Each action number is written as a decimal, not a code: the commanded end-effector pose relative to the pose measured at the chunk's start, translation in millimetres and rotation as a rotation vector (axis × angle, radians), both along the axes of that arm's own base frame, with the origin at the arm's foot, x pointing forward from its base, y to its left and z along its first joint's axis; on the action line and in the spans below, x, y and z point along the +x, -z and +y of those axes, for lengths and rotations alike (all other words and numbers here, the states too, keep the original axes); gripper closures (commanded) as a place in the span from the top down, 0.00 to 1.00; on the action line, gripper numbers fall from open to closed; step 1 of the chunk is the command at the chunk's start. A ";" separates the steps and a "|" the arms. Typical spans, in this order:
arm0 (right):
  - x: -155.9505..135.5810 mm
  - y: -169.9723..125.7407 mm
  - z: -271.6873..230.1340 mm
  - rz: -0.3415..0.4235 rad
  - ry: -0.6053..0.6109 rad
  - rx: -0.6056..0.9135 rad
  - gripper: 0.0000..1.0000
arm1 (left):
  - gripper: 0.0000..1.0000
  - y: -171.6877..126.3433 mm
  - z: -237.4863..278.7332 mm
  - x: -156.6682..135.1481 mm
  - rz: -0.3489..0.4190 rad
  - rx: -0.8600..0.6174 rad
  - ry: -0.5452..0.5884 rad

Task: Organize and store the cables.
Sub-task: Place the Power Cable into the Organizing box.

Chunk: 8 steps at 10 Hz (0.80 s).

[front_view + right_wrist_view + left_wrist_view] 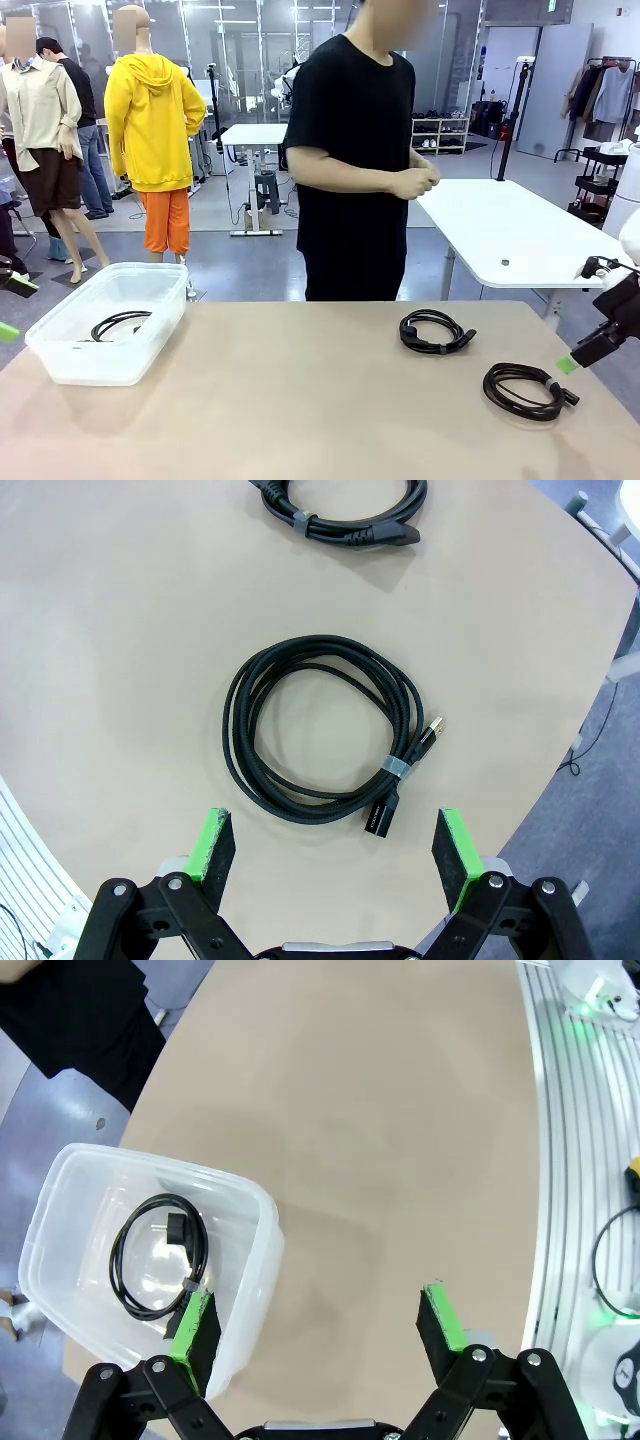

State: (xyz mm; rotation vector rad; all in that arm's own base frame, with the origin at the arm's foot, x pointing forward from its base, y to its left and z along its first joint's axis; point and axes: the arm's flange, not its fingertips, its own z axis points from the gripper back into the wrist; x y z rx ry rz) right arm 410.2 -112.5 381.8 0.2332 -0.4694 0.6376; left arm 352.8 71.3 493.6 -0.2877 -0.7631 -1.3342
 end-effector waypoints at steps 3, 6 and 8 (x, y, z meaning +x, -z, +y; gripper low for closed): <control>0.6 0.1 1.2 0.007 0.023 0.014 1.00 | 1.00 -2.2 0.9 2.6 0.005 0.009 -0.002; 0.0 0.0 0.0 0.000 0.000 0.000 1.00 | 1.00 -2.2 0.9 2.6 0.005 0.009 -0.002; 4.5 -26.8 11.6 0.008 0.028 -0.015 1.00 | 1.00 -2.2 0.9 2.6 0.005 0.009 -0.002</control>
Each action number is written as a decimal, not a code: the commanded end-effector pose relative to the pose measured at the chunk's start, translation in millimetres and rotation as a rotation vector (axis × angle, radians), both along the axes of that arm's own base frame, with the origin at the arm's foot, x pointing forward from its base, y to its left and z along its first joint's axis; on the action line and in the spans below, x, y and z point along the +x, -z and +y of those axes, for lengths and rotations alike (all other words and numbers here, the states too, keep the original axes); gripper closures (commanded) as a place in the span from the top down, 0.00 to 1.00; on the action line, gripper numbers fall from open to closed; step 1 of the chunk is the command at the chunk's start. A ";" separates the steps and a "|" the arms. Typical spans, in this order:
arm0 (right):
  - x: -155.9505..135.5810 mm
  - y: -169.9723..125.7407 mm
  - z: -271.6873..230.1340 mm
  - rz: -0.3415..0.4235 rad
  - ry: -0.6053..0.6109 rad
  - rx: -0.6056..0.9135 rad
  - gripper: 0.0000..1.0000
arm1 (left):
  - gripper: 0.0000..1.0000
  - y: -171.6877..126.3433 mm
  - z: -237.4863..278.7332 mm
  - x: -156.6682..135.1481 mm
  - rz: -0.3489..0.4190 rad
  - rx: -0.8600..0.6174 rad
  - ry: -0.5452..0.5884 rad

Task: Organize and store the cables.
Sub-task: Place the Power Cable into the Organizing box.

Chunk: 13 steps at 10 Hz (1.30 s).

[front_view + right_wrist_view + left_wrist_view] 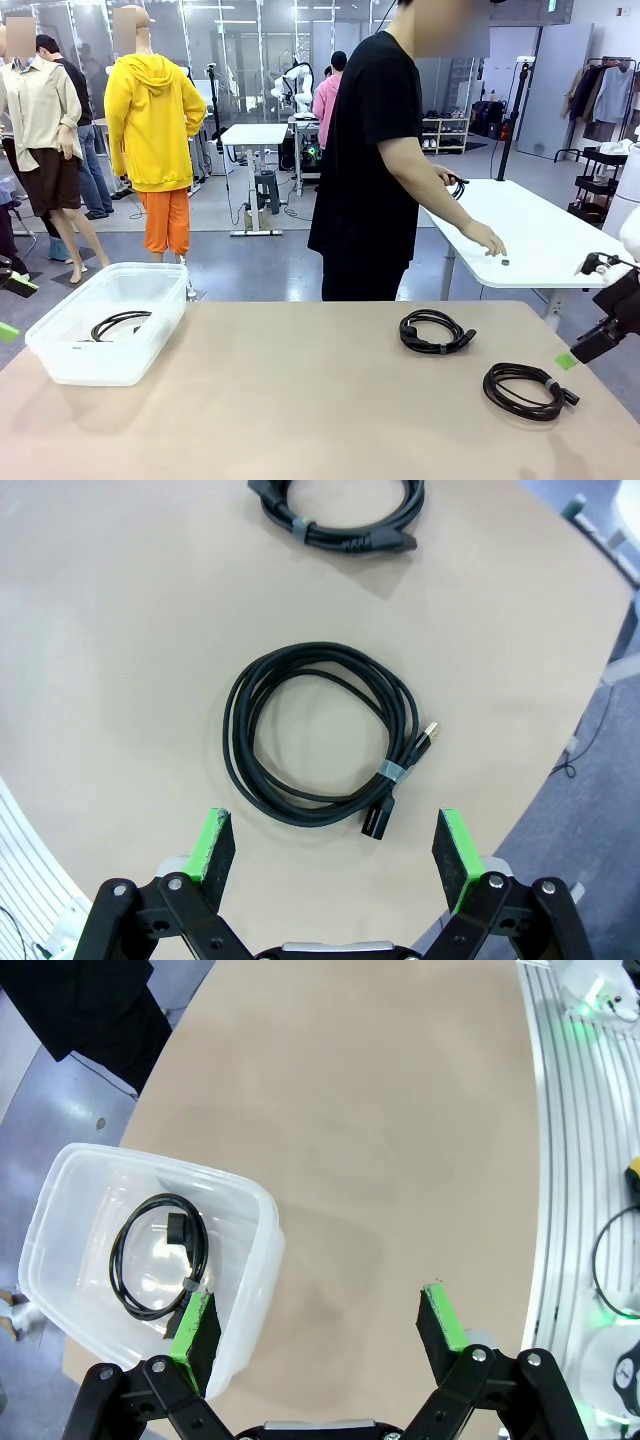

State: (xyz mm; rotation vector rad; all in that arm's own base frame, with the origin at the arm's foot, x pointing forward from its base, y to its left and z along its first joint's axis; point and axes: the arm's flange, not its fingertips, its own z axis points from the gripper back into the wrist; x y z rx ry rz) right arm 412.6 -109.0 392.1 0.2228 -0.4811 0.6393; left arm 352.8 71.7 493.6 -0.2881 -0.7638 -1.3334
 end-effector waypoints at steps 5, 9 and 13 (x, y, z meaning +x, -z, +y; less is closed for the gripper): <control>99.0 -34.6 96.3 0.077 -0.006 -0.201 1.00 | 1.00 -2.2 0.5 2.6 0.005 0.010 -0.002; 166.0 -16.9 151.2 0.110 -0.137 -0.340 1.00 | 1.00 -2.2 0.5 2.6 0.005 0.010 -0.002; 178.6 -8.0 175.9 0.102 -0.450 -0.406 1.00 | 1.00 -2.2 0.5 2.6 0.005 0.010 -0.002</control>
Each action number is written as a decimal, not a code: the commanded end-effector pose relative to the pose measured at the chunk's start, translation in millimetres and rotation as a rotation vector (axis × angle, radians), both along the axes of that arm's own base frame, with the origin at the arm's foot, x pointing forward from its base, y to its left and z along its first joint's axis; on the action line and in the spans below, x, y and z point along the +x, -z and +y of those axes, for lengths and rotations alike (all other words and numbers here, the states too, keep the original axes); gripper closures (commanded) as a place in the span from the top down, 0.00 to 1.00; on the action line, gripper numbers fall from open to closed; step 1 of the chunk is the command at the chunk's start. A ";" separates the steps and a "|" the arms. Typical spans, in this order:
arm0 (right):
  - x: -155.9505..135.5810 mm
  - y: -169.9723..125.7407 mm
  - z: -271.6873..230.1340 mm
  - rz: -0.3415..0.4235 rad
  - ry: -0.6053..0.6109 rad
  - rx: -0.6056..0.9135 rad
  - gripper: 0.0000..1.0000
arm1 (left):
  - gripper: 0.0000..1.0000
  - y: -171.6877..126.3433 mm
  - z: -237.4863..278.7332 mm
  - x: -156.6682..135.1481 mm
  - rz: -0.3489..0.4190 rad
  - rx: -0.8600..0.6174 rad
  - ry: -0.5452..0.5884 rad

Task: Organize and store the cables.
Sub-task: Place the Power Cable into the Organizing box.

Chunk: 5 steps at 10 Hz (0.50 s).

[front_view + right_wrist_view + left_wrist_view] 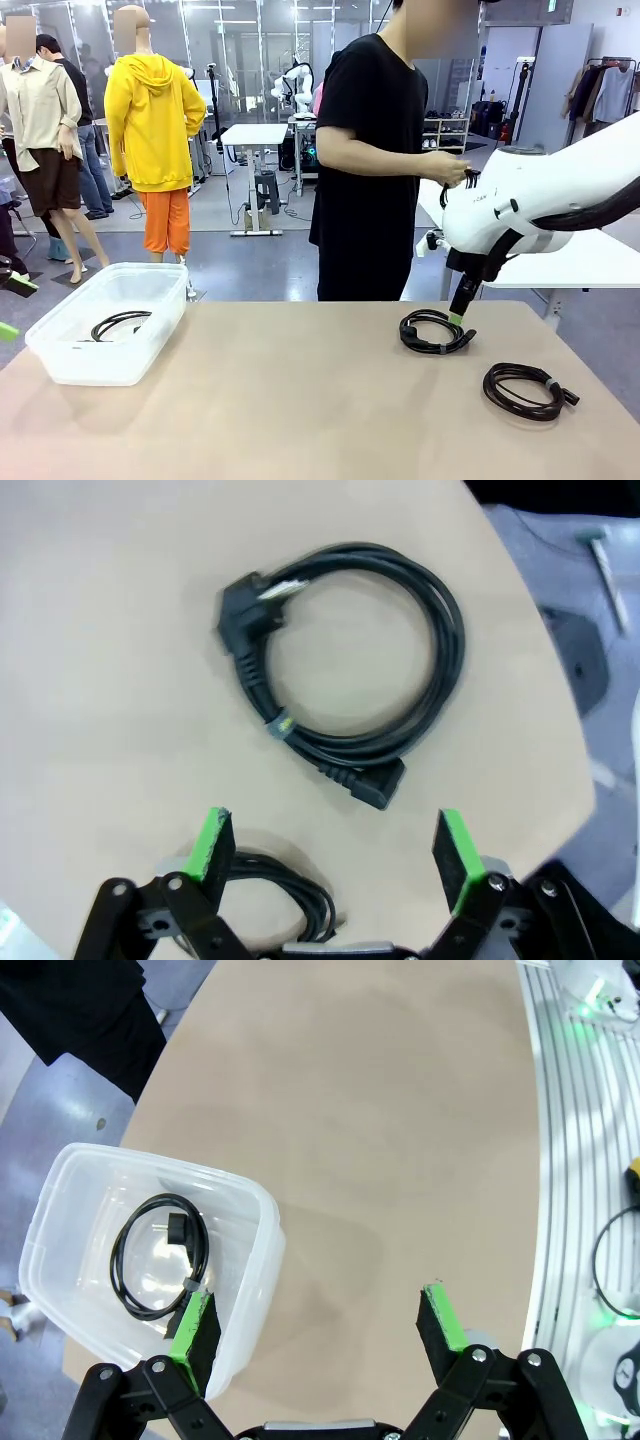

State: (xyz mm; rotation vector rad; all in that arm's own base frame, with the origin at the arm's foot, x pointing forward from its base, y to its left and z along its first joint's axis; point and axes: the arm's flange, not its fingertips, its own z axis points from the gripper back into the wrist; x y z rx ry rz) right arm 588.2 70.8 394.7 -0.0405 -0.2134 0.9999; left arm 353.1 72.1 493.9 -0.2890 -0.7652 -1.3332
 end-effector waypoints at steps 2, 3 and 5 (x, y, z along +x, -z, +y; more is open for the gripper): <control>-2.3 -7.0 3.0 0.080 -0.378 -0.017 1.00 | 1.00 -2.0 0.1 2.3 0.005 0.011 -0.002; -3.1 -4.8 8.8 0.065 -0.424 -0.045 1.00 | 1.00 -2.0 0.1 2.3 0.005 0.011 -0.002; -4.0 14.5 20.3 0.050 -0.444 -0.079 1.00 | 1.00 -2.0 0.1 2.3 0.005 0.011 -0.002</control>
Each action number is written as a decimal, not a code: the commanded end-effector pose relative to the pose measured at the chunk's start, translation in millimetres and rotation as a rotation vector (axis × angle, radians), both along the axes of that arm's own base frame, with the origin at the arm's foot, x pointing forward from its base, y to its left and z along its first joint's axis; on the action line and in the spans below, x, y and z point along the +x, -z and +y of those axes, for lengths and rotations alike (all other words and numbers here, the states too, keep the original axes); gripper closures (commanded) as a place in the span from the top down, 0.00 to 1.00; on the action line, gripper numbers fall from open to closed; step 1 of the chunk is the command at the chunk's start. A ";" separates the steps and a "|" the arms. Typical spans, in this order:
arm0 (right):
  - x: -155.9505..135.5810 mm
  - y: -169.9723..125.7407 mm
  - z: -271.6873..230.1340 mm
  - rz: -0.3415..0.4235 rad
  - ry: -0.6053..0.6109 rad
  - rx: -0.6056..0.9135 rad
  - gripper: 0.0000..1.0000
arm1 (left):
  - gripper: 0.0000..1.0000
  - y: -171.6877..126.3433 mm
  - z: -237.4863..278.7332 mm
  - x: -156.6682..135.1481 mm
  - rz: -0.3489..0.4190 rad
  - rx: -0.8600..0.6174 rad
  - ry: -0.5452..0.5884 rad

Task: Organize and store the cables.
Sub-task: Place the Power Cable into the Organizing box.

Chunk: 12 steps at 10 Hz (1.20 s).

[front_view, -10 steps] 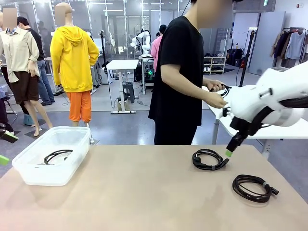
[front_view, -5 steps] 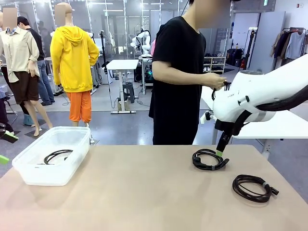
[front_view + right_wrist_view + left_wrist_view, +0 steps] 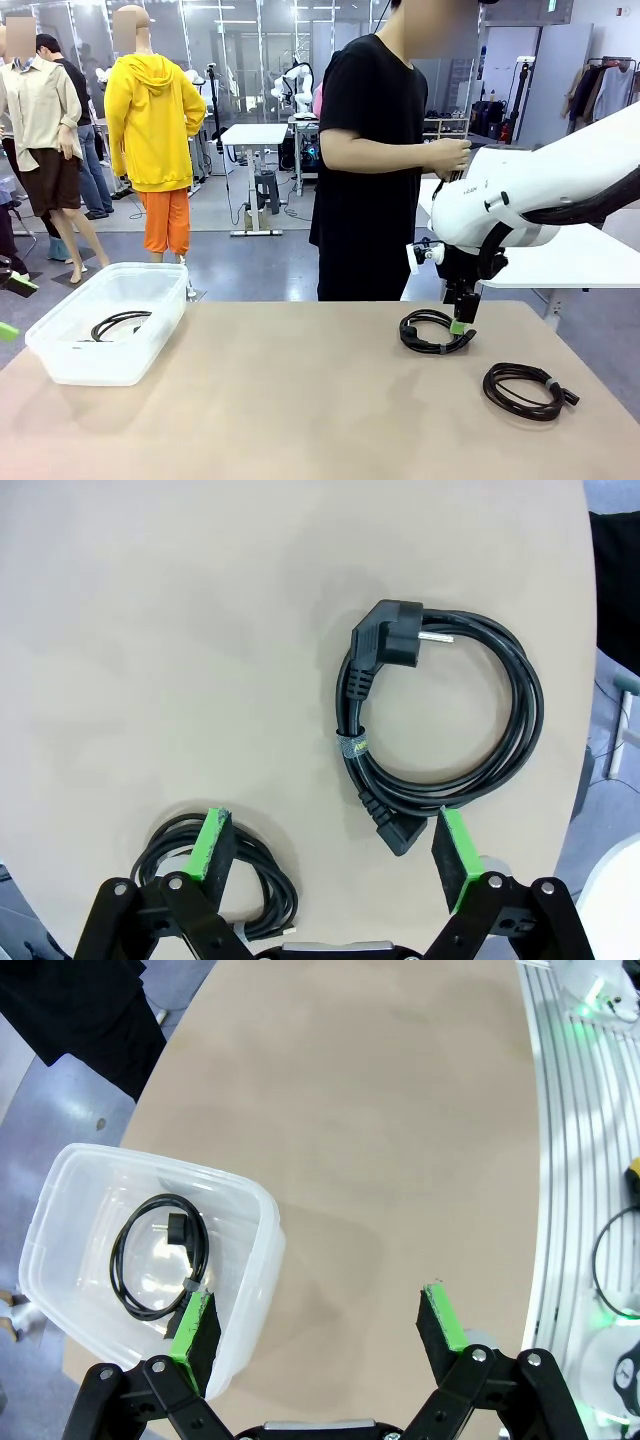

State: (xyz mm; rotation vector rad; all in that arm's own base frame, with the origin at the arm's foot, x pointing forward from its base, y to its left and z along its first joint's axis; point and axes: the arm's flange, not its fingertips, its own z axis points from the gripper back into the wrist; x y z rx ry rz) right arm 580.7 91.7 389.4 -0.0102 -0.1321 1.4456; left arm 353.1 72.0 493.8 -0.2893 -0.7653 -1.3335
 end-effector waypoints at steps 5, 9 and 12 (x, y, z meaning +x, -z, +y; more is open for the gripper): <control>13.2 63.1 12.0 0.043 -0.010 -0.024 1.00 | 1.00 -2.0 0.2 2.3 0.005 0.012 -0.002; 29.4 83.2 5.9 0.097 0.010 -0.034 1.00 | 1.00 -2.0 0.2 2.3 0.005 0.012 -0.002; 42.7 88.7 3.7 0.127 0.022 -0.034 1.00 | 1.00 -2.0 0.2 2.3 0.005 0.012 -0.002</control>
